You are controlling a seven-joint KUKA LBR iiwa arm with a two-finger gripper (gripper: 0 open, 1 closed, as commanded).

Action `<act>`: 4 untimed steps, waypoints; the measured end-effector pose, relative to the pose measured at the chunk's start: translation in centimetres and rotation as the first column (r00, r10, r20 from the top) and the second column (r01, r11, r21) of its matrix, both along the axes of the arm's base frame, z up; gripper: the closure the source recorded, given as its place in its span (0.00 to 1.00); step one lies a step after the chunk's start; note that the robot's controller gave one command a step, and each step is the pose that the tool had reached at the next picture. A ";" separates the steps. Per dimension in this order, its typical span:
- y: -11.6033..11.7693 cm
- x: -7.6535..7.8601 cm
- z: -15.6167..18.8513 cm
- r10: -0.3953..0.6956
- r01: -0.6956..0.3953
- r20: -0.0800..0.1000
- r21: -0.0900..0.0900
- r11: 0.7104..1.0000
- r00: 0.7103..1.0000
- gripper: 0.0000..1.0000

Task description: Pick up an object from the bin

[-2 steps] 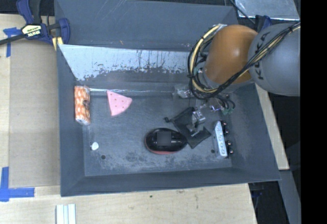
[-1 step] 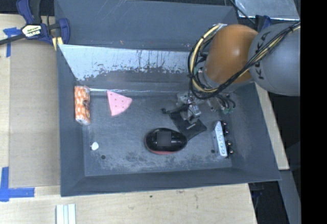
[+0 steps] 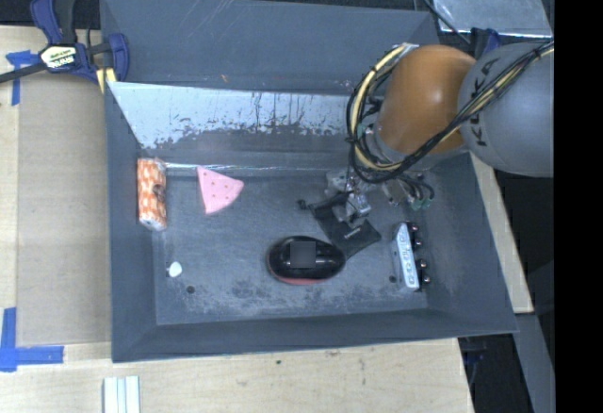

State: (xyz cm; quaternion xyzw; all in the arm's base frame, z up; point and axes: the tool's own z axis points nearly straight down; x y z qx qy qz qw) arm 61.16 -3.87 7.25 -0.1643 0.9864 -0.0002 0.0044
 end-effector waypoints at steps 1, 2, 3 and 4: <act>0.0 0.0 0.0 0.001 -0.001 0.000 0.000 1.000 1.000 1.00; 0.0 -0.2 0.8 0.001 -0.001 -0.006 0.000 1.000 1.000 1.00; 0.0 -0.3 3.1 0.000 0.000 -0.010 0.001 1.000 1.000 1.00; 0.0 -0.2 5.6 0.000 0.000 -0.006 0.000 1.000 1.000 1.00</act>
Offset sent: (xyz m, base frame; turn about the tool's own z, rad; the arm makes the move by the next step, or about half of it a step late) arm 0.0000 -0.0001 0.1011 0.0000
